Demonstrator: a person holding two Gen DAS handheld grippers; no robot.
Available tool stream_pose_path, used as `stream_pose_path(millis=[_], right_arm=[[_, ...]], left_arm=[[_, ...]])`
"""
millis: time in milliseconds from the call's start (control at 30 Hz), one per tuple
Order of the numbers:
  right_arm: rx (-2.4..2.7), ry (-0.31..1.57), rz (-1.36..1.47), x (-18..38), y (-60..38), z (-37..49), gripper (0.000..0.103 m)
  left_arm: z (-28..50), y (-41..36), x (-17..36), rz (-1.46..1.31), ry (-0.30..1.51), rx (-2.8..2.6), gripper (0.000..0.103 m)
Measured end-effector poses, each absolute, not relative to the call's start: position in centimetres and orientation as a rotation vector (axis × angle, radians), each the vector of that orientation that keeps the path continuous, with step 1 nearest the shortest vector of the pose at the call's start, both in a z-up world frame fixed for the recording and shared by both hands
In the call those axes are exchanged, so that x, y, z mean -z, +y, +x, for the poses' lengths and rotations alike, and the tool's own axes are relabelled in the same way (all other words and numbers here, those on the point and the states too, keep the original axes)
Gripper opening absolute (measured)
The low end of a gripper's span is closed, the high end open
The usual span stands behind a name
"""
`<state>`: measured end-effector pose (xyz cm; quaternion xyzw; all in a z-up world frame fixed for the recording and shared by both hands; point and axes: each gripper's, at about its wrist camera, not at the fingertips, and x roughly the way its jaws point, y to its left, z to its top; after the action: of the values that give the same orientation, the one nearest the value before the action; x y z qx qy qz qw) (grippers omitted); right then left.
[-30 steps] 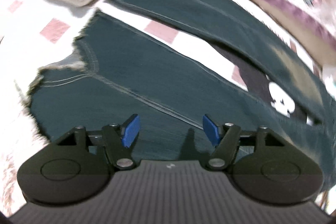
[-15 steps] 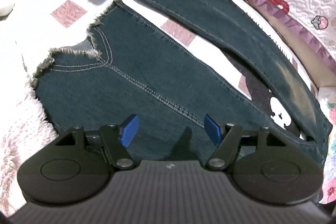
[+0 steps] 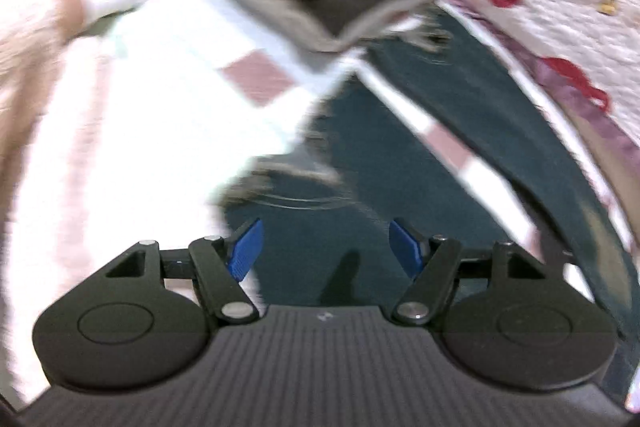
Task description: Fold clothes
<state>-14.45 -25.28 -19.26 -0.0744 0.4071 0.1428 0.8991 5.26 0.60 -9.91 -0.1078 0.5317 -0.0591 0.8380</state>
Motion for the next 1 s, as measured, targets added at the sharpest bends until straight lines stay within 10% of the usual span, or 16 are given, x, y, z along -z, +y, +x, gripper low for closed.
stream_pose_path(millis=[1000], right_arm=[[-0.286, 0.899, 0.580, 21.6, -32.9, -13.6, 0.031]], left_arm=[[-2.9, -12.0, 12.2, 0.360, 1.123, 0.778, 0.069]])
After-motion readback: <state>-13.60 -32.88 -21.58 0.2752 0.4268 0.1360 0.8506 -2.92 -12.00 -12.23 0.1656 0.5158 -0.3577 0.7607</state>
